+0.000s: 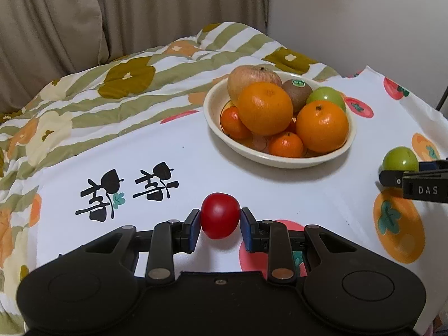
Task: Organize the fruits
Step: 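Grasp the red tomato with the left tool while the right tool grasps the green apple, then carry the tomato and green apple into the bowl and open both tools, then withdraw both tools from the bowl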
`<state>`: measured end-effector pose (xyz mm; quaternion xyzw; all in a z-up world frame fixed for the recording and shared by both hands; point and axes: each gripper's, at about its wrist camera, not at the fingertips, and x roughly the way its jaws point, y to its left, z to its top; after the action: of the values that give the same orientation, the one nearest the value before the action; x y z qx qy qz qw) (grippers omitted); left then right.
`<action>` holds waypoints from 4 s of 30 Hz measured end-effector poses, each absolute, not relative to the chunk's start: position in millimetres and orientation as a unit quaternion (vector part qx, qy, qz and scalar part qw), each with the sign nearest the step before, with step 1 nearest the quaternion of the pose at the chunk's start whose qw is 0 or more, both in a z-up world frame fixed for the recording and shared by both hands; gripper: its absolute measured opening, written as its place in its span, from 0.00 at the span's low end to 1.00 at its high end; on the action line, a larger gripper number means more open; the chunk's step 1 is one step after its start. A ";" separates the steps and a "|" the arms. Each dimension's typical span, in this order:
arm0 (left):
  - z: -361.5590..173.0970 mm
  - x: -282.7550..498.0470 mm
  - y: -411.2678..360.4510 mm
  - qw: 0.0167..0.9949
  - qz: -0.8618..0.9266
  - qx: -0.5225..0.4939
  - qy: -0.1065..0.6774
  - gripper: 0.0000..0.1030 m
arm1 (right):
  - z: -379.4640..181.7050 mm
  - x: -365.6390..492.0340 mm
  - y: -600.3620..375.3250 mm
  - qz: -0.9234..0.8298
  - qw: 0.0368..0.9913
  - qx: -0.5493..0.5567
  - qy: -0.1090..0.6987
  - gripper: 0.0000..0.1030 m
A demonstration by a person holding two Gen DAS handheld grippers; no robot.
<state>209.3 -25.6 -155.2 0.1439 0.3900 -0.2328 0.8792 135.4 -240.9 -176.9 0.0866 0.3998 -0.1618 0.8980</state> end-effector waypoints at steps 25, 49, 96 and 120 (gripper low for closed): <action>-82.7 202.9 -81.2 0.912 -0.174 0.096 0.357 0.33 | -96.7 164.3 -274.7 -0.050 0.931 0.033 0.360 0.67; -107.0 264.6 -188.5 0.905 -0.141 0.134 0.378 0.33 | -95.3 262.0 -341.6 0.061 0.932 -0.006 0.357 0.67; -90.9 227.2 -133.3 0.925 -0.031 0.075 0.372 0.81 | -120.6 332.7 -308.1 0.197 0.928 -0.038 0.315 0.81; -1.0 99.6 -81.3 0.957 -0.072 0.027 0.279 0.81 | 3.6 97.7 -276.4 0.049 0.958 -0.028 0.281 0.96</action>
<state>99.6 -81.3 -1.0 0.0271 0.2790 -0.0724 0.9572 97.7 -276.4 3.6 -0.0278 0.2808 0.0491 0.9581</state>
